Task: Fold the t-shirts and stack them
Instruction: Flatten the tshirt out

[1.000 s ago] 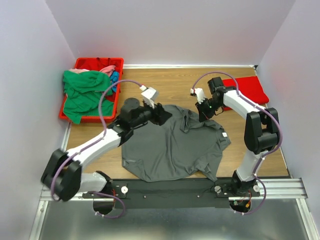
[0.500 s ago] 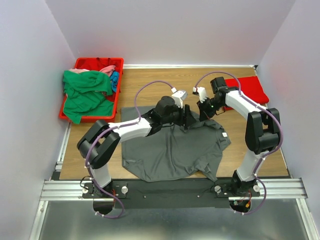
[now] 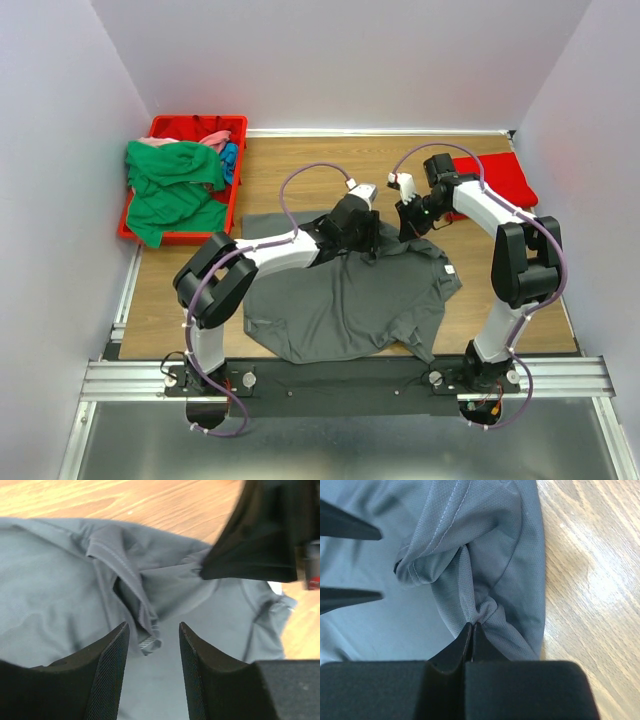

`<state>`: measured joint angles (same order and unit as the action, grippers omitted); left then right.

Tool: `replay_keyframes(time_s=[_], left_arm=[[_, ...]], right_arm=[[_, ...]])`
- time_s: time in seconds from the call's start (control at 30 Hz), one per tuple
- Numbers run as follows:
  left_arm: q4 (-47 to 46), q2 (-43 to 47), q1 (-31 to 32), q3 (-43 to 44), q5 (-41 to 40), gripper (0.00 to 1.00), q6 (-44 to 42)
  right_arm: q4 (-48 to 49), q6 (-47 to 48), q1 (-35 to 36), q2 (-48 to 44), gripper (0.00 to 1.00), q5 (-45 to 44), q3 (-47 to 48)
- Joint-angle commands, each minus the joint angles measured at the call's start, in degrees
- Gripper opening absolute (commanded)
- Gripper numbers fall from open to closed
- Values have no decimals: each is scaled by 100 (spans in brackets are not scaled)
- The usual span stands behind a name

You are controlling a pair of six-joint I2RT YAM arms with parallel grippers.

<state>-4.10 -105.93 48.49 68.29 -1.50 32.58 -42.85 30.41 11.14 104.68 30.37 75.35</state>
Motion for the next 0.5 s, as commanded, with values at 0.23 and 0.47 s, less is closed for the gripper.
replay_keyframes(time_s=[0.23,0.47], left_arm=[[260,-533,117,333,-149,39,-146],[313,-648,117,501,-237,26,-155]], right_arm=[[110,-62,-33,-106,3,215,-73],[110,-44,-41,-89,3,241,-73]])
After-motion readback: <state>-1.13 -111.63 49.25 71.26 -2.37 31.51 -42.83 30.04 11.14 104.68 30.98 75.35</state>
